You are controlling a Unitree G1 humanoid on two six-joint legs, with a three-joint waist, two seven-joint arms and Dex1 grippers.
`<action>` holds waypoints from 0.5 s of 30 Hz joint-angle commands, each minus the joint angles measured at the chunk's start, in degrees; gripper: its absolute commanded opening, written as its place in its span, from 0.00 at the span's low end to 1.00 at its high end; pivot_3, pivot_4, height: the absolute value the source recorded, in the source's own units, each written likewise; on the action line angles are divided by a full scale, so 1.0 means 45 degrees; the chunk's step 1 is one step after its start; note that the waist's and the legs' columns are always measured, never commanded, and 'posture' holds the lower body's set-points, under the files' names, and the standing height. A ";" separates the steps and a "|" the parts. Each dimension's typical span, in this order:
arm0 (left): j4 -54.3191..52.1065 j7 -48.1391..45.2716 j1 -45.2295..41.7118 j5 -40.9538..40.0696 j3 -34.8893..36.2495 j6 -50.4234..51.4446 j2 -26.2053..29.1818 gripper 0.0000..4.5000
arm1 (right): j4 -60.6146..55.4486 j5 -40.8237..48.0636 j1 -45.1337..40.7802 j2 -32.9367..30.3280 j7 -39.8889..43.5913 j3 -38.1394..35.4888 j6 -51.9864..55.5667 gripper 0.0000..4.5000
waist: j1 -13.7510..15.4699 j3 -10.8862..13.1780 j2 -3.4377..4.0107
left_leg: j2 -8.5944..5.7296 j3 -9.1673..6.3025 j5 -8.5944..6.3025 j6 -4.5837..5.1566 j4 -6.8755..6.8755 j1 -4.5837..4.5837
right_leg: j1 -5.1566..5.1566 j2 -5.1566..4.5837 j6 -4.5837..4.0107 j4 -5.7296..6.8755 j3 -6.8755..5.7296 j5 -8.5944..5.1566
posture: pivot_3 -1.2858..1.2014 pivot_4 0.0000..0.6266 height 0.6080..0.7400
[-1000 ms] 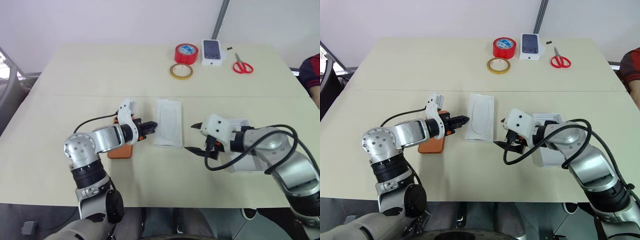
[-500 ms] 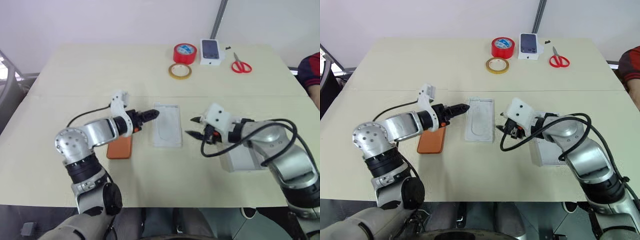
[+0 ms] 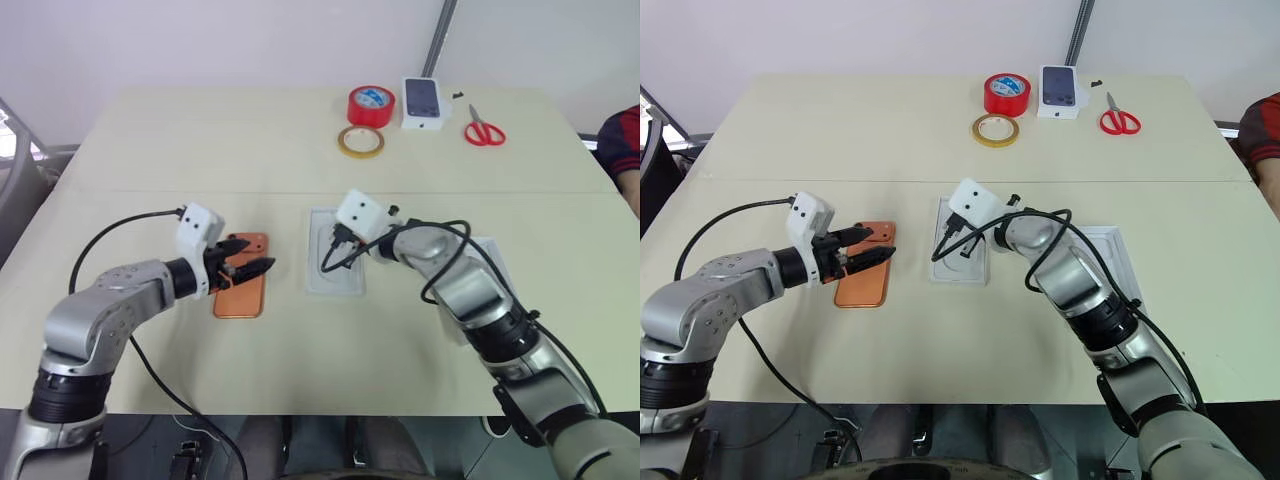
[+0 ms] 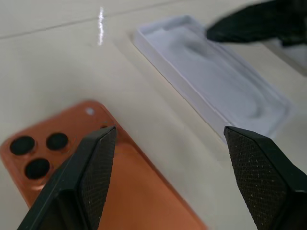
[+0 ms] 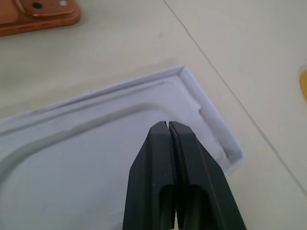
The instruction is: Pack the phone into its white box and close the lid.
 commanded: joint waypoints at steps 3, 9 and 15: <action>-0.0301 -0.1309 0.0457 -0.0024 0.0363 -0.0707 0.0499 0.83 | 0.2099 -0.1025 -0.0831 0.0878 -0.0579 0.0313 -0.1135 0.02 | -0.0026 0.0000 0.0000 | 0.0000 0.0001 -0.0001 0.0005 -0.0016 -0.0001 | -0.0009 -0.0002 0.0000 0.0002 0.0000 0.0000 | 0.52 0.24 1.00; -0.0524 -0.1150 0.0817 0.0269 0.0373 -0.0803 0.0409 0.83 | 0.3393 -0.1911 -0.1087 0.1201 -0.0902 0.0345 -0.1983 0.02 | -0.0074 0.0001 0.0001 | 0.0002 0.0002 -0.0029 0.0058 -0.0031 -0.0003 | -0.0022 -0.0002 0.0000 0.0010 0.0001 0.0000 | 0.52 0.24 1.00; -0.0714 -0.0745 0.0863 0.0065 0.0426 -0.0541 -0.0020 0.83 | 0.3439 -0.2501 -0.0890 0.1186 -0.0994 0.0260 -0.2749 0.02 | -0.0078 0.0001 0.0002 | 0.0003 0.0002 -0.0033 0.0065 -0.0034 -0.0003 | -0.0027 -0.0002 0.0000 0.0015 0.0001 0.0000 | 0.52 0.24 1.00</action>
